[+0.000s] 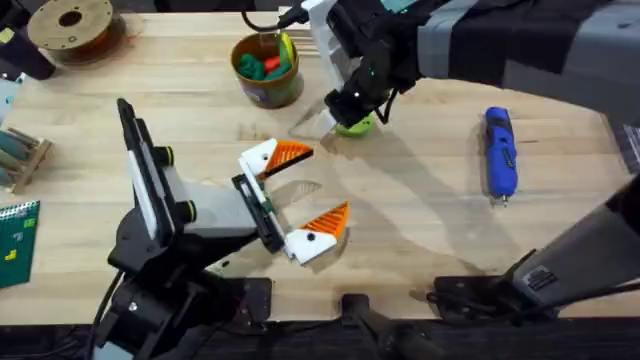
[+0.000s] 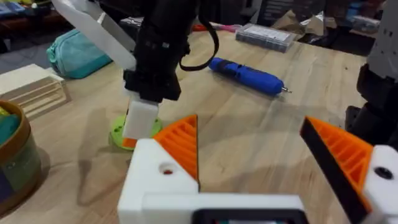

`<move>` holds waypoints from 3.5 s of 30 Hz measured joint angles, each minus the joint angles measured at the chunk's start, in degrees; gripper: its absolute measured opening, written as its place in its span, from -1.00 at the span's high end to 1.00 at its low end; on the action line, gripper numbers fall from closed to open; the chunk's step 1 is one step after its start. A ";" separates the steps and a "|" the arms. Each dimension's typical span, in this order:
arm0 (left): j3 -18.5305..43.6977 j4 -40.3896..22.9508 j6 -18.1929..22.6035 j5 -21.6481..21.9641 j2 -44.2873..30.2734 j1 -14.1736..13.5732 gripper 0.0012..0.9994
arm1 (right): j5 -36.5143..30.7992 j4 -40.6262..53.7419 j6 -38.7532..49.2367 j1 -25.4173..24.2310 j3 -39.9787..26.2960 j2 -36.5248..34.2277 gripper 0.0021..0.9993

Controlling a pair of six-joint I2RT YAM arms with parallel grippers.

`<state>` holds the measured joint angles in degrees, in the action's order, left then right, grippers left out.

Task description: Pick up the gripper from the table and insert it into the empty holder that is missing its gripper. Then pick up a screw, insert it into the mounting hole, and use the screwdriver to tighten it. Finally, clean up the table by picking up the vegetable and placing it into the bucket.

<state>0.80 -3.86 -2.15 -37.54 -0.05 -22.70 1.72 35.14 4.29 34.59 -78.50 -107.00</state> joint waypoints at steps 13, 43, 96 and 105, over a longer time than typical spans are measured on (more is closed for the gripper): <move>0.00 0.00 0.00 0.00 0.00 0.00 -0.97 | -2.06 0.04 -0.48 0.02 0.00 0.00 0.27; 0.00 0.00 0.00 -0.02 0.00 0.00 -0.97 | -3.02 0.26 -1.77 -0.15 -0.81 -2.89 0.98; 0.00 0.00 0.00 -0.02 0.00 0.00 -0.97 | 17.51 32.81 -0.66 16.56 -28.26 7.40 0.99; 0.00 0.00 0.00 -0.02 0.00 0.00 -0.97 | 16.74 32.85 -1.08 17.75 -28.26 7.34 0.99</move>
<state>0.80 -3.86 -2.15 -37.56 -0.05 -22.70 18.46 67.99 3.22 52.34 -106.76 -99.66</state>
